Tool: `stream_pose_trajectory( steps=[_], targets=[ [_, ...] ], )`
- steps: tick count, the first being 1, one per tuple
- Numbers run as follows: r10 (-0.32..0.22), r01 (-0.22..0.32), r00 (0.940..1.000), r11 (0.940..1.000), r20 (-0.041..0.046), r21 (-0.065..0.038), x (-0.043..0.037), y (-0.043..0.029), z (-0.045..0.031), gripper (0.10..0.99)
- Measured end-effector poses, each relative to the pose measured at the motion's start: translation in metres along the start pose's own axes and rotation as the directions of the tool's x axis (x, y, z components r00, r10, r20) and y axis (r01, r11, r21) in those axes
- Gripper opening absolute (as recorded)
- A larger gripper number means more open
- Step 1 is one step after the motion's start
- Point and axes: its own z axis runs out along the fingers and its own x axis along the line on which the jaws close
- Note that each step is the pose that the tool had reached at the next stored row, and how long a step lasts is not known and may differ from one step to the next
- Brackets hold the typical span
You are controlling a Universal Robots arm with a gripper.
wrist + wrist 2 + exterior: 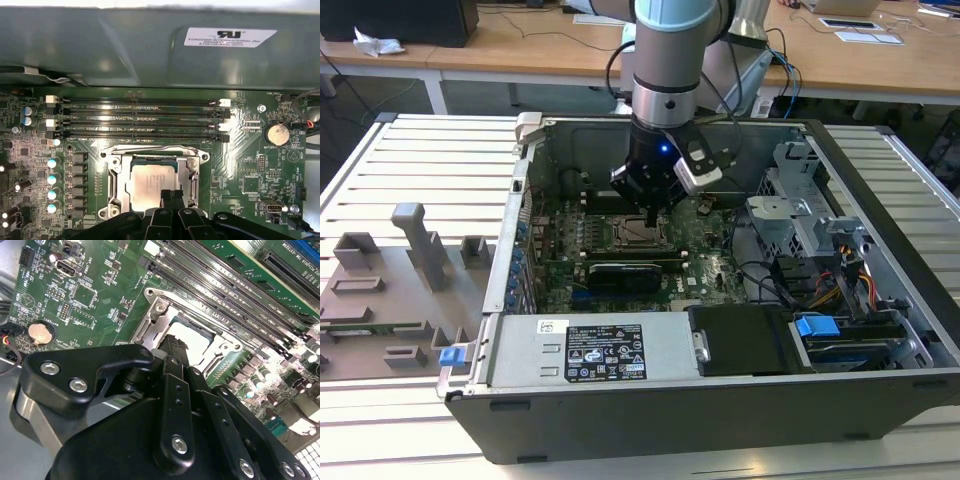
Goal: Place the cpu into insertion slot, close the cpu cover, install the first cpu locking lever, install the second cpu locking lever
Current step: 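Install the first cpu locking lever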
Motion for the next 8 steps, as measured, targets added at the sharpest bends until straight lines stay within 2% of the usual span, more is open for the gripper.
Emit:
stream_pose_trajectory(
  steps=[8],
  targets=[
    [0.000,0.000,1.0000,1.0000,0.0000,0.000,-0.0001,-0.0002,-0.0142,0.106]
  ],
)
